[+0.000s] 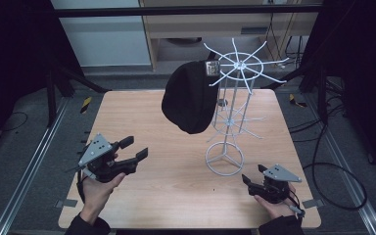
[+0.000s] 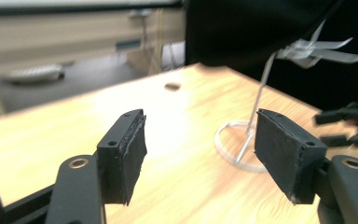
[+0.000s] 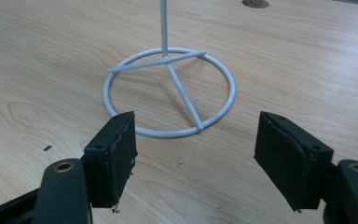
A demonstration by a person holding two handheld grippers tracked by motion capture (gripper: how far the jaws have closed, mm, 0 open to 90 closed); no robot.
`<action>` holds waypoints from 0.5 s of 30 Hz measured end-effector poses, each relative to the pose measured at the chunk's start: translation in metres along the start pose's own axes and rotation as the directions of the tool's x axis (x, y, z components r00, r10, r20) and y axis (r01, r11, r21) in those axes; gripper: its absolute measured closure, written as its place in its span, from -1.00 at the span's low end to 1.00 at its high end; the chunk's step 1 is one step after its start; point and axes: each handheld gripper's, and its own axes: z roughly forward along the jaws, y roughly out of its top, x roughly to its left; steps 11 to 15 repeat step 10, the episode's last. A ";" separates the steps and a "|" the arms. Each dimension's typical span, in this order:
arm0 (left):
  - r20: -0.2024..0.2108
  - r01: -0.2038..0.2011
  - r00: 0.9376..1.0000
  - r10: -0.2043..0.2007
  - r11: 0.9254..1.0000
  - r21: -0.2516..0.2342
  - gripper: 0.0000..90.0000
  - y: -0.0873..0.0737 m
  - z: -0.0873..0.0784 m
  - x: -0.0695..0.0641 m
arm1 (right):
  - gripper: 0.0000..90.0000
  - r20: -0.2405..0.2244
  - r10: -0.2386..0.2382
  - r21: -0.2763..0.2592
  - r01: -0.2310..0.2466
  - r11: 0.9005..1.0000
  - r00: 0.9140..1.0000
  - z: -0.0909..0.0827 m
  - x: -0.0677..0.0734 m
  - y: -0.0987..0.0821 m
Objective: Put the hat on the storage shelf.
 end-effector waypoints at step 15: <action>-0.132 0.119 0.987 -0.096 0.976 0.184 -0.31 -0.076 0.005 0.039 | -0.46 0.014 0.016 0.007 -0.016 1.000 1.000 0.001 -0.002 -0.001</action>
